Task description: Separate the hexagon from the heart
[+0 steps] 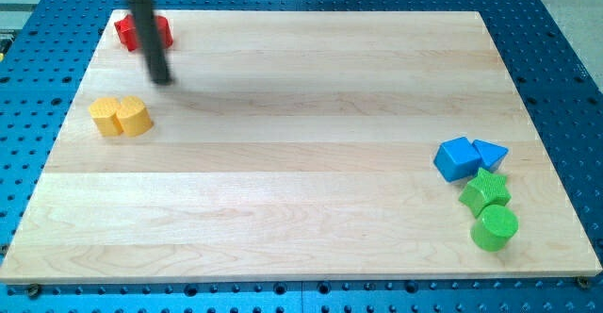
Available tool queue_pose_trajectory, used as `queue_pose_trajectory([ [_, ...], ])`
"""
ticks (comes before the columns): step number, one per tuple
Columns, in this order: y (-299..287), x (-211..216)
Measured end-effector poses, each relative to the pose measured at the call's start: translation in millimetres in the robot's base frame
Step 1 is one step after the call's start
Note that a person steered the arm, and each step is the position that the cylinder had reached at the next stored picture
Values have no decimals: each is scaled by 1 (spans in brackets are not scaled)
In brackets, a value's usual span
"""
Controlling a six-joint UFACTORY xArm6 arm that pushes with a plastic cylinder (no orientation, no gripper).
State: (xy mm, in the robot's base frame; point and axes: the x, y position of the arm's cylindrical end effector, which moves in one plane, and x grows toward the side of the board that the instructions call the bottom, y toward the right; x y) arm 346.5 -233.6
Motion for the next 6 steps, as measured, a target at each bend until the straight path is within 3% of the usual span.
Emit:
queue_pose_trajectory([
  [1,-25,46],
  [2,-4,80],
  [3,9,89],
  [4,25,159],
  [5,11,195],
  [6,55,197],
])
